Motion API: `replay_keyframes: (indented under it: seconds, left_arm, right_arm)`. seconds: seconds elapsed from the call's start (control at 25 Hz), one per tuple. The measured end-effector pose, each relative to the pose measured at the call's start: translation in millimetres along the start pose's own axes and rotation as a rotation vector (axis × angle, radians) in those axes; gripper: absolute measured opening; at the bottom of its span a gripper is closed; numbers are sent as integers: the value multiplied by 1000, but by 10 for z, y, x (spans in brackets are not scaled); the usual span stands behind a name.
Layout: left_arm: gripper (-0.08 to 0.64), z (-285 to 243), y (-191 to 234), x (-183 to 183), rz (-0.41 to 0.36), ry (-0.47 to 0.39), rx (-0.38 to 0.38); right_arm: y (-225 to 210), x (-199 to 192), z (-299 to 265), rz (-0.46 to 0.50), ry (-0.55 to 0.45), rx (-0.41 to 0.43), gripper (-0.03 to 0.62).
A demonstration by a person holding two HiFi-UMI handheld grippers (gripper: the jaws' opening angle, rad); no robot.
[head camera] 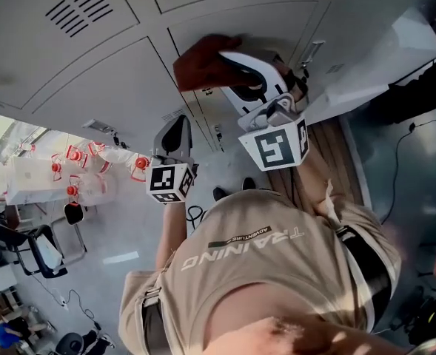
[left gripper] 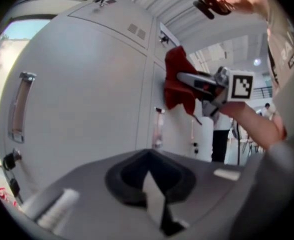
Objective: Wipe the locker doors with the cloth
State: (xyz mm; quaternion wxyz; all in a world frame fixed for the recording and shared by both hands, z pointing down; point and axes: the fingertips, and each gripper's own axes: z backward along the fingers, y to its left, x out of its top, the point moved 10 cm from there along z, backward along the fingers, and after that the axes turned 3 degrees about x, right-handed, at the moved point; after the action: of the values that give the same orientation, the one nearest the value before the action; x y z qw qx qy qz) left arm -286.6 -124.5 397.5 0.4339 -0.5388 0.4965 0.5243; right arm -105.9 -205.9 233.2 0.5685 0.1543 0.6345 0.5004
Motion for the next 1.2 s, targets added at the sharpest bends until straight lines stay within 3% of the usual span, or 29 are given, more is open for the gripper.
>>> replay_keyframes:
  seconds: [0.16,0.56,0.72,1.2]
  left_arm:
    - [6,-7,29,-25,11,-8,-32]
    - [6,234,111,-87,38,0,-13]
    - [6,274,127,-94,51,-14,-4]
    - [6,253,127,-201,71,8,-22]
  right_arm:
    - [-208,285,-175,228,34,-144,66]
    - [-186,405,-514,502,199,-259,64]
    - [-64,317,-498,493,218,-219,66]
    - [690,-275,-291,370,324,47,66]
